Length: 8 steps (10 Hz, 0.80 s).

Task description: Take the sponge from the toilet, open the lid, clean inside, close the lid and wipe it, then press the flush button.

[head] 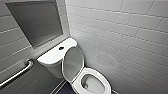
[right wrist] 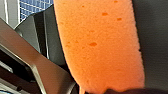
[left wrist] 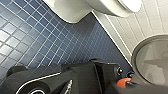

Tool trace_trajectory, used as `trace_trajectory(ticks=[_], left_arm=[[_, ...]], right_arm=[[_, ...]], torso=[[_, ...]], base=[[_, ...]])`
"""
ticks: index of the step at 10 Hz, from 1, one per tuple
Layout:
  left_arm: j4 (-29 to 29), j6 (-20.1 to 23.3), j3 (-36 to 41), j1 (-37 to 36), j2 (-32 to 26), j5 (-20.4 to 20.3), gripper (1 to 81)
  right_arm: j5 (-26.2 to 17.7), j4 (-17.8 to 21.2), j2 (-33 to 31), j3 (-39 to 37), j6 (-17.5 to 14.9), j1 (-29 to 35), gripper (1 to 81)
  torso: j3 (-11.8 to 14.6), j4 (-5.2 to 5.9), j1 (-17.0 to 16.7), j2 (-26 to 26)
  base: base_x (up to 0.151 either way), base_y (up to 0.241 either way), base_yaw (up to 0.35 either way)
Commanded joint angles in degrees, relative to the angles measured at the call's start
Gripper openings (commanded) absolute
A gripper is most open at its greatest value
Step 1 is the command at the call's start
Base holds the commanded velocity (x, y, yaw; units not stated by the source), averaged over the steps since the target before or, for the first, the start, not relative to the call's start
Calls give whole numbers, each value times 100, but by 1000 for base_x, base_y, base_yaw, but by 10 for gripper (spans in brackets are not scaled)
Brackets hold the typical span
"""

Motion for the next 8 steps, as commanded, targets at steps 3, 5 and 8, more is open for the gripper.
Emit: trace_trajectory(ticks=[3,5,8], left_arm=[[565,117,-236,253,401,630,811],[565,338,-509,456,665,682,811],[565,425,-781,746,903,735,811]], right_arm=[[-412,-86,-145,166,-18,72,10],[-412,-111,-136,148,-27,72,10],[-403,-120,-84,131,-36,81,10]], torso=[[0,0,-623,973],[0,0,-903,1408],[0,0,-1322,2064]], base=[[0,0,0],[0,0,0],[0,0,0]])
